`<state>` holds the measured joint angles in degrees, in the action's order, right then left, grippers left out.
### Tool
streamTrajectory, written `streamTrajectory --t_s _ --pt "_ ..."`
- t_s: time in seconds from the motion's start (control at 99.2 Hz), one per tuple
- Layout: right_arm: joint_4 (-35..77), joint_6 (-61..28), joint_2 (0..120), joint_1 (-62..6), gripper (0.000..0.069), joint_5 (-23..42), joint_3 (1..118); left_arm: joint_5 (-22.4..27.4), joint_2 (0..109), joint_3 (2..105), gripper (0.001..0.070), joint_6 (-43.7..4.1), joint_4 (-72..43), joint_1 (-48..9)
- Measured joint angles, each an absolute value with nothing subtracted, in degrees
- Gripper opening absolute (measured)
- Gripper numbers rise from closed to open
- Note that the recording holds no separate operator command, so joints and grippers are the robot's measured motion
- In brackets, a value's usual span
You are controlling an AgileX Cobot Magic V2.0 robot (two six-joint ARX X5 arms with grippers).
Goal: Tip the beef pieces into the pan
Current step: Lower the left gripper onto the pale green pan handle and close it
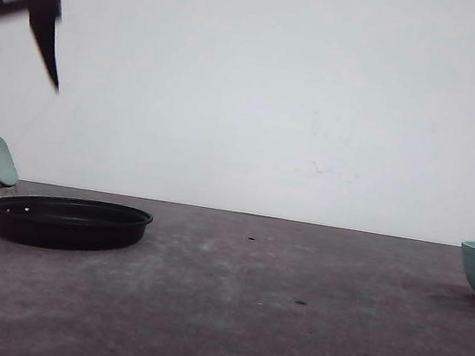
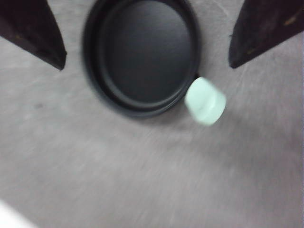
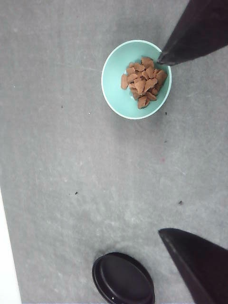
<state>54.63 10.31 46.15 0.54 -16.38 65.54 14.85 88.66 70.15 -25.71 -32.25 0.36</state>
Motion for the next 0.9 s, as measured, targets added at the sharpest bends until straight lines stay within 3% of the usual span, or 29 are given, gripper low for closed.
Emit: streamTrajectory --t_s 0.323,0.484,0.635,0.766,0.898 --pt "57.04 10.26 45.71 0.54 0.0683 -16.34 65.54 14.90 101.71 70.15 0.0614 -25.12 -27.75 0.36" --pt "58.59 10.26 45.65 0.54 0.0683 -16.25 65.54 14.87 103.77 70.15 0.0442 -25.12 -24.71 0.36" --pt "58.98 10.26 45.65 0.54 0.0683 -16.25 65.54 14.79 103.79 70.15 0.0352 -25.10 -21.63 0.36" --pt "59.05 10.26 45.65 0.54 0.0683 -16.25 65.54 13.89 103.79 70.15 0.0104 -25.08 -21.45 0.34" --pt "59.13 10.26 45.65 0.54 0.0683 -16.25 65.54 13.87 103.79 70.15 0.0086 -24.93 -21.32 0.30"
